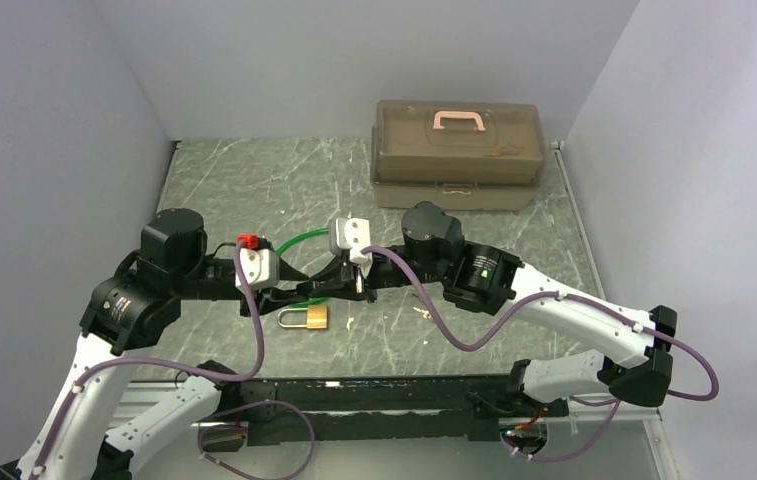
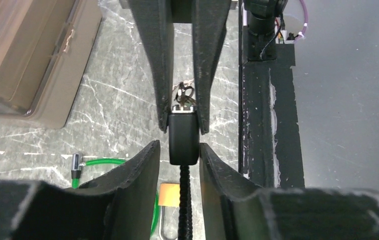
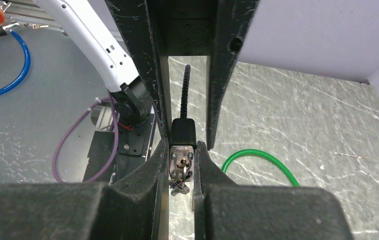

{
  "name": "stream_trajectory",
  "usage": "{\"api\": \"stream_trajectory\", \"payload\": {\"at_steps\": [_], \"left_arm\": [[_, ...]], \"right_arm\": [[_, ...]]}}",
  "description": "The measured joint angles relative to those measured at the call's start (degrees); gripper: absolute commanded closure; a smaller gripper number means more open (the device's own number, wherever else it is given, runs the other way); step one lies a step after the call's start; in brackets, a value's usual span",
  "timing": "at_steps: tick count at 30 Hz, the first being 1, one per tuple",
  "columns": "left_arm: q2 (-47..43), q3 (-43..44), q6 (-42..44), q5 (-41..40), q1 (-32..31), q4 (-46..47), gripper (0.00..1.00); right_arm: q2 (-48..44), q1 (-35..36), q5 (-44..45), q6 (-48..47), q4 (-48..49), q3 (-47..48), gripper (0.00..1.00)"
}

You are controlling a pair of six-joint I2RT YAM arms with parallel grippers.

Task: Unlock with the key
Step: Unlock the lock.

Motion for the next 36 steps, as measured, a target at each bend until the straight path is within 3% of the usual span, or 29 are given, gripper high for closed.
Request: {"api": "stream_trajectory", "payload": {"at_steps": [9,13,14,17,20,27,29,32,34,36], "left_arm": [[-0.5,-1.9,-0.44,2.86,-0.11,0.04,0.66],[-0.5,-2.32,-0.98,2.97,-0.11,0.02,0.97],[-0.63,-2.34,-1.4,2.82,-0.11,0.04,0.99],[-0.94,-2.34,-2.29,2.34,-0.09,0.17,0.95],[-1.25,-2.34,-3.04,2.1,-0.07,0.22,0.79],[-1.77,-2.34,-4.31,2.16,0.07,0.33,0.72],[-1.92,-2.43,-4.52,2.19,0.09,0.44,0.63],[-1.99,-2.47,-4.96,3.02,0.22,1.44,0.73],[-2.01,-2.54,-5.14,3.48,0.24,1.62,0.71],[-2.05,-2.62,-5.25,3.52,0.48,1.73,0.75]], "right_arm": [[0.42,-0.04,-0.68,0.0,-0.22,1.16,1.0],[1.09,-0.04,-1.51,0.11,-0.42,2.01,1.0],[1.22,-0.04,-1.75,0.11,-0.63,2.21,1.0],[1.84,-0.11,-2.51,0.22,-1.05,3.06,1.0],[2.56,-0.15,-2.99,0.37,-1.97,4.2,1.0],[3.1,-0.22,-3.93,0.74,-2.75,5.18,1.0],[3.15,-0.22,-4.09,0.85,-2.75,5.25,1.0],[3.56,-0.02,-4.39,0.9,-2.62,5.42,1.0],[3.98,0.02,-4.42,0.9,-2.56,5.46,1.0],[4.07,0.04,-4.39,0.92,-2.4,5.46,1.0]]}}
